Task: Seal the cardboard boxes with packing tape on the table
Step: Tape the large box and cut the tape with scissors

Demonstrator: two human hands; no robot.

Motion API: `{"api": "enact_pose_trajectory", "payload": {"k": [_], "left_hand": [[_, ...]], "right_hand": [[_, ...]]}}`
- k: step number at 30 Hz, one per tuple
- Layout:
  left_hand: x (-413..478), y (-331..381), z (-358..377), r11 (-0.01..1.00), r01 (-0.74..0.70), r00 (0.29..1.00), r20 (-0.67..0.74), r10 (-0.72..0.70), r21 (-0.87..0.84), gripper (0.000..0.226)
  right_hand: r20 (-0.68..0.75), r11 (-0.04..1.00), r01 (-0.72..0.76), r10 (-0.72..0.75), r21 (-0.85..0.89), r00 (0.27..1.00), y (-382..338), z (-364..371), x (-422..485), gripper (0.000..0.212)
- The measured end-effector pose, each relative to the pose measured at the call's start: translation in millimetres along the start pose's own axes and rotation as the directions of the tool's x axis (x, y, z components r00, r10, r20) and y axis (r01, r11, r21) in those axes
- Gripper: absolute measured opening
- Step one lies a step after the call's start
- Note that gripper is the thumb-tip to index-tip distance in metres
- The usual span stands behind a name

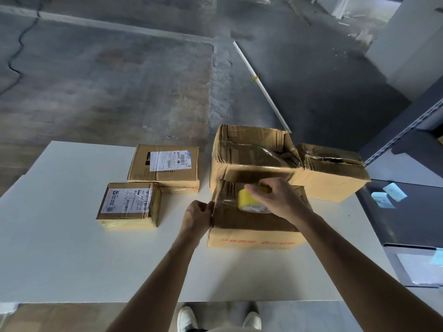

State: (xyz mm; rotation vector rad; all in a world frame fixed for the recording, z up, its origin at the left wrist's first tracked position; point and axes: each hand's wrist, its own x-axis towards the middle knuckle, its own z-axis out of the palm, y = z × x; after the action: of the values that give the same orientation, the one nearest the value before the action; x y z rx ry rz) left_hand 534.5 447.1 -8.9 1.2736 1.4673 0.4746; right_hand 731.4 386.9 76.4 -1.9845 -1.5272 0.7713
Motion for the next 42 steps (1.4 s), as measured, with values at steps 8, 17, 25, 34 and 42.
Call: {"api": "enact_pose_trajectory", "payload": {"k": [8, 17, 25, 34, 42], "left_hand": [[14.9, -8.9, -1.5, 0.98, 0.168, 0.984, 0.078, -0.16, -0.107, 0.045], [24.2, -11.8, 1.3, 0.934, 0.348, 0.931, 0.143, -0.335, -0.078, 0.048], [-2.5, 34.4, 9.3, 0.89, -0.421, 0.903, -0.01, 0.429, 0.178, 0.041], [-16.2, 34.6, 27.8, 0.785, -0.419, 0.882, -0.002, 0.472, 0.456, 0.045], [-26.2, 47.8, 37.0, 0.72, -0.233, 0.94, -0.039, 0.339, 0.654, 0.055]], "right_hand": [[-0.042, 1.0, -0.029, 0.029, 0.008, 0.999, 0.0, 4.8, -3.7, 0.034], [-0.012, 0.997, -0.058, 0.059, 0.042, 0.998, -0.8, 1.6, -4.2, 0.035], [0.045, 0.989, -0.055, 0.049, 0.135, 0.998, 5.7, 1.7, 0.2, 0.038], [0.126, 0.975, 0.071, -0.1, 0.212, 0.987, 12.9, -13.0, 4.2, 0.045], [0.217, 0.905, -0.017, -0.083, 0.425, 0.973, 25.3, -21.0, 10.6, 0.04]]}}
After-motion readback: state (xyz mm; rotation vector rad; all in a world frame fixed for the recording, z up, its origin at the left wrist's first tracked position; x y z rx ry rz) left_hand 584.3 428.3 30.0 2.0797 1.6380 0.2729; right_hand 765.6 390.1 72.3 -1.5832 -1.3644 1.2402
